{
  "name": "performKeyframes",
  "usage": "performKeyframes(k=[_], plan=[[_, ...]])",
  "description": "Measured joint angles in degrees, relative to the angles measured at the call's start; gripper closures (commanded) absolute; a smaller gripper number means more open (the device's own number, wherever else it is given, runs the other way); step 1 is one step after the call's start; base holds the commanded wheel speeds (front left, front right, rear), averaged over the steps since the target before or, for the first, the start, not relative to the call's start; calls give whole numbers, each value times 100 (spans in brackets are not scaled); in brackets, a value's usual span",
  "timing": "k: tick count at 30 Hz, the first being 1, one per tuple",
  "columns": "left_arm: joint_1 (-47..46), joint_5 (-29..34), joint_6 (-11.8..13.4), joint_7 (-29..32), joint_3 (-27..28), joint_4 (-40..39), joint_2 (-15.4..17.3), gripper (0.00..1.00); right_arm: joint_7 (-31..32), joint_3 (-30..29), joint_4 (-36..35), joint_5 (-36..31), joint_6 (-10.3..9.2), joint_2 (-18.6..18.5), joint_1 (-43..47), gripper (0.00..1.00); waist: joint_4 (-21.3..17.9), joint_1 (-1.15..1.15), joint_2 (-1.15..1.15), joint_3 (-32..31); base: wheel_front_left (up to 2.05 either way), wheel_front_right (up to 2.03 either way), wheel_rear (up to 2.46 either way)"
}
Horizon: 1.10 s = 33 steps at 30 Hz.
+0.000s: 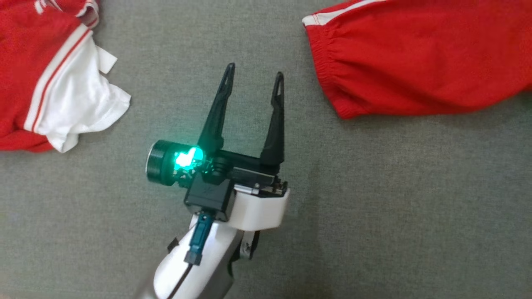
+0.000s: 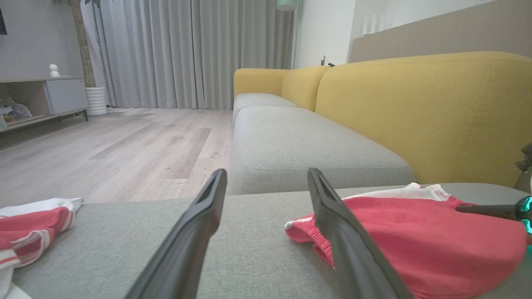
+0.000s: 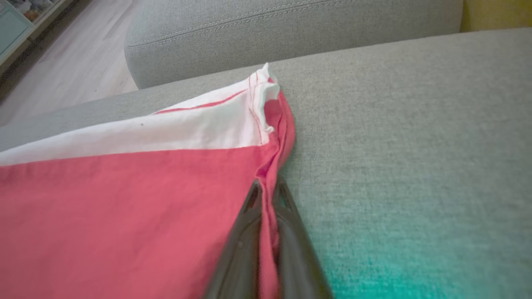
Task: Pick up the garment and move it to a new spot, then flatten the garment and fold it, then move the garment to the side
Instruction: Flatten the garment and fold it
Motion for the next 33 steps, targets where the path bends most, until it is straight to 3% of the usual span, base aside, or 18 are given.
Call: performKeyframes(k=[5, 12, 17, 23, 30, 32, 33], plan=[[192, 144, -101, 1, 200, -21, 0, 0, -166, 64, 88, 123, 0, -56, 272, 100, -28, 0, 0, -251, 0, 0, 0], [396, 170, -243, 1, 378, -24, 0, 0, -399, -35, 265, 282, 2, -762, 579, 100, -176, 0, 0, -542, 0, 0, 0], [606, 162, -316, 1, 491, -16, 1, 0, -397, -90, -390, 391, 2, -775, 486, 100, -296, 0, 0, -709, 0, 0, 0], [712, 103, -442, 1, 524, 31, 2, 0, -230, 5, -1408, 430, 2, -377, 227, 100, -407, 0, 0, -902, 0, 0, 0], [784, -86, -483, 1, 533, 43, 3, 0, 90, 337, -2097, 450, 2, 632, 241, 100, -290, 1, 0, -1045, 0, 0, 0], [853, -108, -482, 1, 535, 44, 4, 0, 89, 321, -1974, 454, 2, 985, 316, 0, -237, 1, 0, -1080, 0, 0, 0], [895, -120, -482, 1, 533, 46, 4, 0, 90, 305, -1892, 476, 2, 1146, 380, 0, -213, 1, 0, -1102, 0, 0, 0]])
